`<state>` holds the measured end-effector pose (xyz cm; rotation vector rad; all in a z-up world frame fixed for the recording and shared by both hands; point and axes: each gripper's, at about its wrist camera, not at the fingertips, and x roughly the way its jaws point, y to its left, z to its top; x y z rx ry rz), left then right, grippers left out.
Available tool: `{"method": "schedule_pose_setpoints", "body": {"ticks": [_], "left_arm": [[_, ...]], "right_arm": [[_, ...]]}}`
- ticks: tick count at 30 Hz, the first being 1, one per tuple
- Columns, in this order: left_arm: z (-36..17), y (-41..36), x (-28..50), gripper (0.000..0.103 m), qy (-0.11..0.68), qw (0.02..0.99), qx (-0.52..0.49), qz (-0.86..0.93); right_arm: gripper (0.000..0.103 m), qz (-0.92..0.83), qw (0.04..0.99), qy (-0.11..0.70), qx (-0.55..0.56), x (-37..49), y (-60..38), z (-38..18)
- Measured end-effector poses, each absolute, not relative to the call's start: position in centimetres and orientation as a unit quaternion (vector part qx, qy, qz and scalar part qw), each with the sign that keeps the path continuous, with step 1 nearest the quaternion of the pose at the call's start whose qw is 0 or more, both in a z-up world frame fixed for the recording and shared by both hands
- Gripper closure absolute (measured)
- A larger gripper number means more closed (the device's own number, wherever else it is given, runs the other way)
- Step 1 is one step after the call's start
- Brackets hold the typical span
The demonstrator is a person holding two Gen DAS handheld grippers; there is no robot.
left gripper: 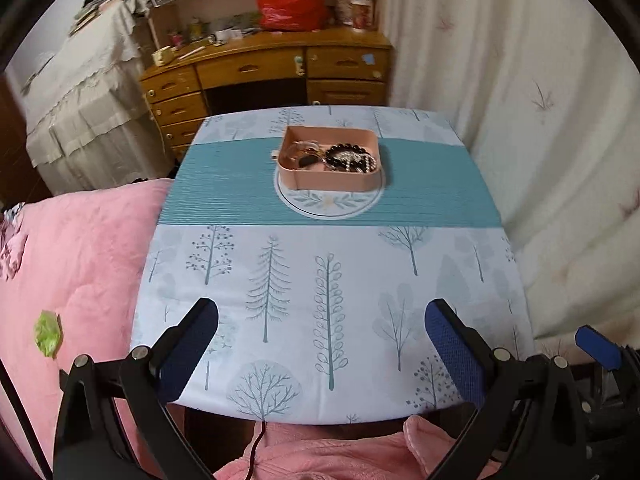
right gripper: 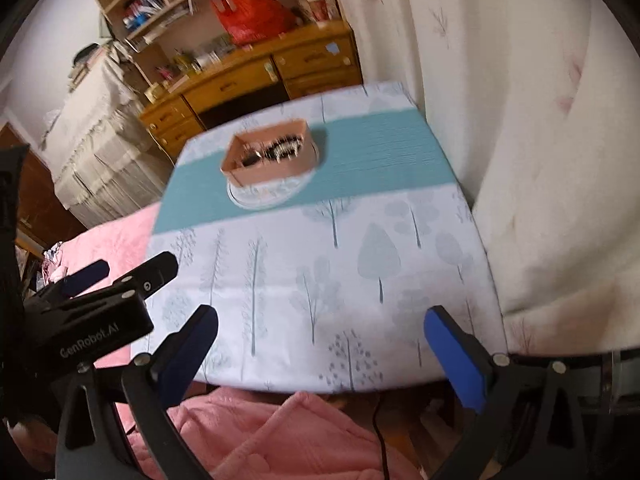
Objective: Organize jewelry
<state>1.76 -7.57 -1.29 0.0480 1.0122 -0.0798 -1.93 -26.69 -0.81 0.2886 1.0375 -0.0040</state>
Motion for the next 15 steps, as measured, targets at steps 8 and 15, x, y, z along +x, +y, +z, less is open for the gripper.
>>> {"method": "schedule_pose_setpoints", "body": {"ticks": [8, 15], "left_arm": [[-1.0, -7.9, 0.5, 0.001, 0.453, 0.89, 0.048, -0.02], [-0.9, -7.5, 0.0, 0.001, 0.439, 0.897, 0.046, -0.001]], "right_arm": [[0.0, 0.026, 0.863, 0.489, 0.121, -1.3, -25.6, -1.0], [0.0, 0.038, 0.871, 0.476, 0.117, -1.2, -25.3, -1.2]]}}
